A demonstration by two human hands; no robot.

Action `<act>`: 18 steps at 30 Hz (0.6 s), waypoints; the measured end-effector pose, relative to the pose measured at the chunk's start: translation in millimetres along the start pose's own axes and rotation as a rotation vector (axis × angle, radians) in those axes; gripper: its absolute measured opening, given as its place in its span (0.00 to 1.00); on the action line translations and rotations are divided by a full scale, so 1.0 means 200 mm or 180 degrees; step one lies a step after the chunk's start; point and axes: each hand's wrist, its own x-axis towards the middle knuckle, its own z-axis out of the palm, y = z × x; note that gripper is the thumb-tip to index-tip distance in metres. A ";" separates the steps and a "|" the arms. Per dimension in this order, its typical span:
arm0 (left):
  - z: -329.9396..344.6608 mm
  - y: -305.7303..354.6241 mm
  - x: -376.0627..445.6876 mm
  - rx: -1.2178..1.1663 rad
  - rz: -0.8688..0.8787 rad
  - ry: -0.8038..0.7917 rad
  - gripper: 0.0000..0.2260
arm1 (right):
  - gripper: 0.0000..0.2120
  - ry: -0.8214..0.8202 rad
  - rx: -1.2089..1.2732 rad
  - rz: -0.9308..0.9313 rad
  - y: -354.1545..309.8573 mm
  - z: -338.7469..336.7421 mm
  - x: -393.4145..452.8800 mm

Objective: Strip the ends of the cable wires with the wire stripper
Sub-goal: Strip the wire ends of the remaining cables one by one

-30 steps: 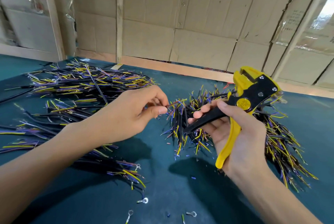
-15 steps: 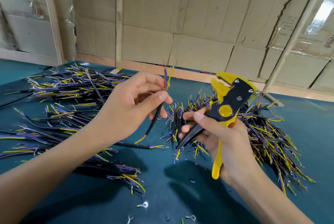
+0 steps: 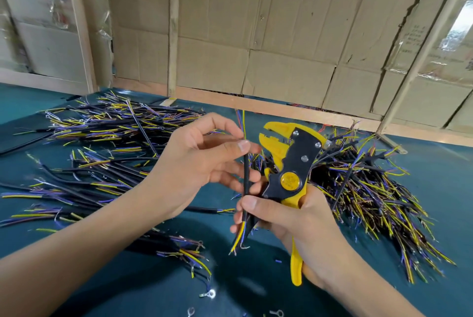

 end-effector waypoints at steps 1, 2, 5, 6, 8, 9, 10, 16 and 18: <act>0.00 0.00 0.00 0.0012 0.0030 0.0025 0.09 | 0.06 -0.0039 0.0143 0.0064 -0.01 0.00 0.00; 0.00 0.01 0.00 0.0007 0.0045 0.0052 0.12 | 0.05 -0.0075 0.0288 0.0119 -0.01 0.01 0.00; 0.00 0.01 0.00 0.0019 0.0080 0.0153 0.18 | 0.05 -0.0118 0.0458 0.0137 -0.01 0.01 0.00; 0.01 0.01 0.00 0.0041 0.0109 0.0163 0.17 | 0.05 -0.0106 0.0459 0.0117 -0.01 0.01 0.00; 0.01 0.00 0.00 0.0036 0.0133 0.0158 0.15 | 0.05 -0.0071 0.0433 0.0087 -0.01 0.01 0.00; 0.01 0.00 0.00 0.0026 0.0124 0.0156 0.15 | 0.05 -0.0058 0.0407 0.0074 -0.01 0.01 0.00; 0.01 0.00 0.00 0.0028 0.0110 0.0151 0.15 | 0.05 -0.0044 0.0378 0.0059 -0.01 0.01 0.00; -0.03 0.03 0.02 -0.0158 -0.0284 -0.0077 0.10 | 0.06 0.0021 0.0256 0.0019 0.00 0.01 0.00; -0.05 0.04 0.03 -0.0184 -0.0420 -0.0180 0.09 | 0.07 0.0028 0.0178 0.0028 0.00 0.01 -0.01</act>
